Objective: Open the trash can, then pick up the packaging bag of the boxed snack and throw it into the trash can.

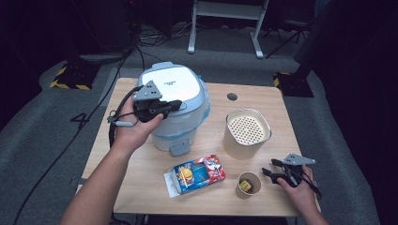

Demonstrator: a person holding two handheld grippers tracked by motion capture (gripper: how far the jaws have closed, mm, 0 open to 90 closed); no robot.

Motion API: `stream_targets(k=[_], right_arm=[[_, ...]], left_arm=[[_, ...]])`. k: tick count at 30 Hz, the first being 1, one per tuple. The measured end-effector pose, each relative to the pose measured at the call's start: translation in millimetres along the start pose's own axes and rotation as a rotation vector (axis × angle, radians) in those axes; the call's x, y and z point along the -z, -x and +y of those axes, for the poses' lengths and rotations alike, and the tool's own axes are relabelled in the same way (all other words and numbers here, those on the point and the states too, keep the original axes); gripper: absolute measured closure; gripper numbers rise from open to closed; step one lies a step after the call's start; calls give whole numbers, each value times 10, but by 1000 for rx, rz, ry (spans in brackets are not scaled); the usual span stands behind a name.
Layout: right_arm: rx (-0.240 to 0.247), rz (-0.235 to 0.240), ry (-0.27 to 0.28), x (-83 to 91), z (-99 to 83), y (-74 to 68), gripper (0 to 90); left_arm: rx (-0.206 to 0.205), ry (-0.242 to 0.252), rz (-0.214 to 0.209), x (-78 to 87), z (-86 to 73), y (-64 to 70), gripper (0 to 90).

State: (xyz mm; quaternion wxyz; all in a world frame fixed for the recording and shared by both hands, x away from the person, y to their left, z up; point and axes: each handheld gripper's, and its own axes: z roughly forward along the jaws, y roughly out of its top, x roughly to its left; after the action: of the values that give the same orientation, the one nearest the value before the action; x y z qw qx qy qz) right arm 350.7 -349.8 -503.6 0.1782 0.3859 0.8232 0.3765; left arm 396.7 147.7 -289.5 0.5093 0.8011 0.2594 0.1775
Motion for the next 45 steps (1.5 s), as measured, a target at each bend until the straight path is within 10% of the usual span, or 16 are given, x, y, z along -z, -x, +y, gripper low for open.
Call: stream_targets(k=[16,25,45], right_arm=[[0,0,0,0,0,0,370],[0,0,0,0,0,0,370],[0,0,0,0,0,0,370]], left_arm=[[-41,-23,7,-6,16,74,900],[-50,107,-149,-18,-13,248,548],[-54,18,-198,-263,-427,557,447]])
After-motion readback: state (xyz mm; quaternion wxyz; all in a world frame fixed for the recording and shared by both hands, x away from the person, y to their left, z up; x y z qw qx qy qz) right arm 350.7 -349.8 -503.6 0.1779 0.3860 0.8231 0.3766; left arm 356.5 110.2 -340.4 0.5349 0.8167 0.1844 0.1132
